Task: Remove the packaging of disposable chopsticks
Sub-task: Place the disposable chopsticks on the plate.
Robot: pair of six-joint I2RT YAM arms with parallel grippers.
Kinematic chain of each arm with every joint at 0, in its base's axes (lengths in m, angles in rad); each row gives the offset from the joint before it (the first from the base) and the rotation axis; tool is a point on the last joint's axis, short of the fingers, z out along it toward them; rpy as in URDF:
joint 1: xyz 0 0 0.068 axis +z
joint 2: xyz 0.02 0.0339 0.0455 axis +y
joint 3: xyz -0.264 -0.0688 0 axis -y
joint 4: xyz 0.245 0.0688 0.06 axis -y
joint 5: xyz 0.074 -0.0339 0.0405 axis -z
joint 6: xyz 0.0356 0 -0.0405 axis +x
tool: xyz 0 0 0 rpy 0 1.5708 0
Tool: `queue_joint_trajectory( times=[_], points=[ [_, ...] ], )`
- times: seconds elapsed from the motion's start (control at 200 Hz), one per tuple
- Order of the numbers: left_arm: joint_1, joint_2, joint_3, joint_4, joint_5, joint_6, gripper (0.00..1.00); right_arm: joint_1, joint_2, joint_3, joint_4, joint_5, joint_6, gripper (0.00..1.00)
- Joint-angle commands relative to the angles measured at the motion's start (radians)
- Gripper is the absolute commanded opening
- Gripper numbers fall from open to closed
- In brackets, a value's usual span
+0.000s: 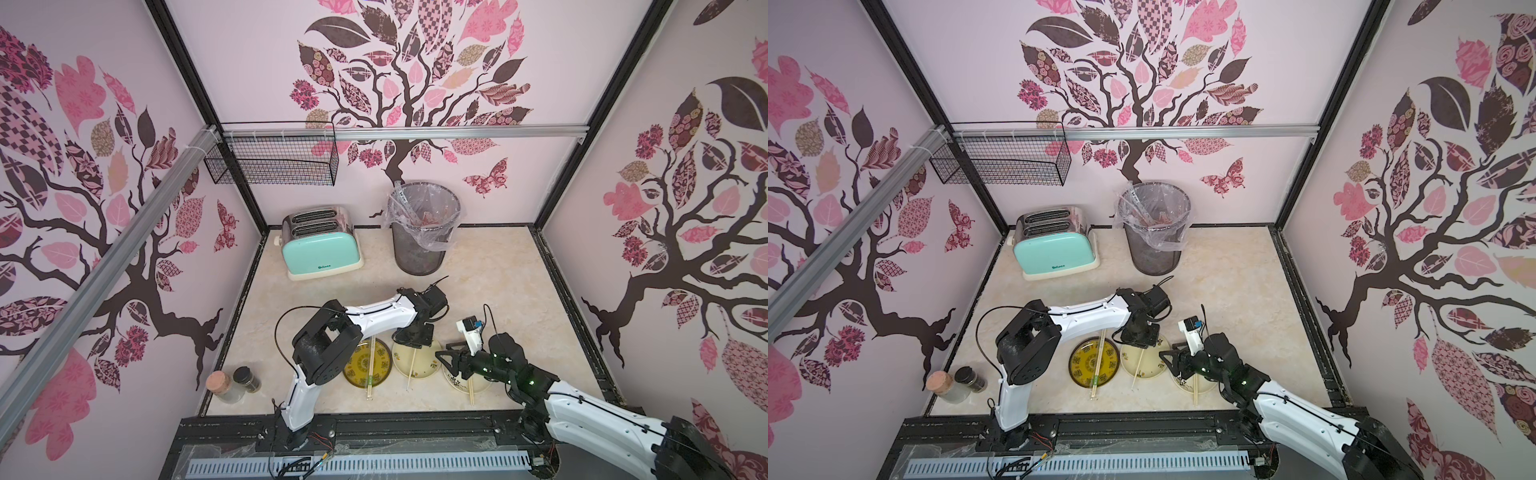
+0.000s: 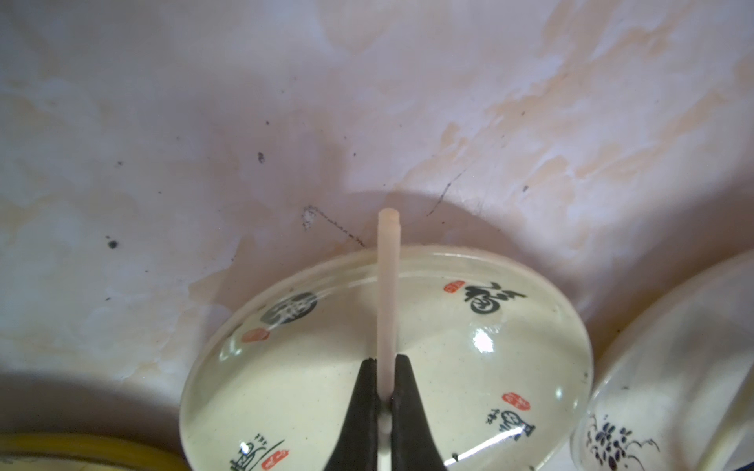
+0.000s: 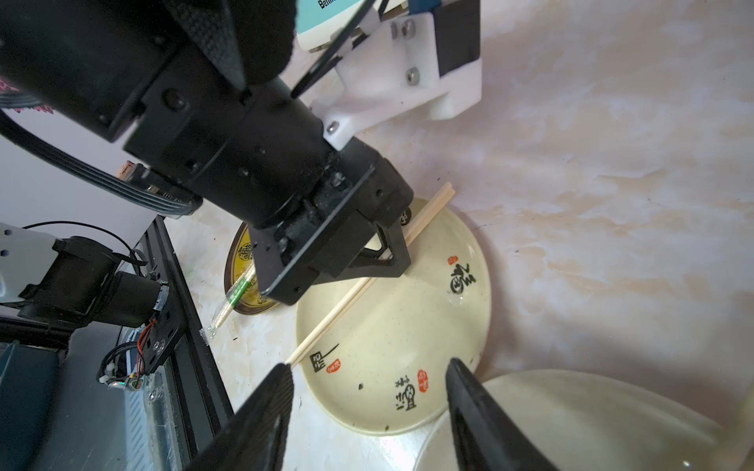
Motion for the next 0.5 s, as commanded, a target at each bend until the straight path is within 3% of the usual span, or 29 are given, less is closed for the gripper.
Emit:
queue_joint_trajectory(
  times=[0.0, 0.495],
  points=[
    [-0.004, 0.027, 0.02, -0.002, -0.009, 0.01, 0.09, 0.004, -0.009, -0.007, -0.014, 0.006, -0.003, 0.62],
    [-0.005, 0.027, 0.028, -0.008, -0.011, 0.016, 0.16, 0.002, -0.01, -0.006, -0.015, 0.007, -0.003, 0.63]
  ],
)
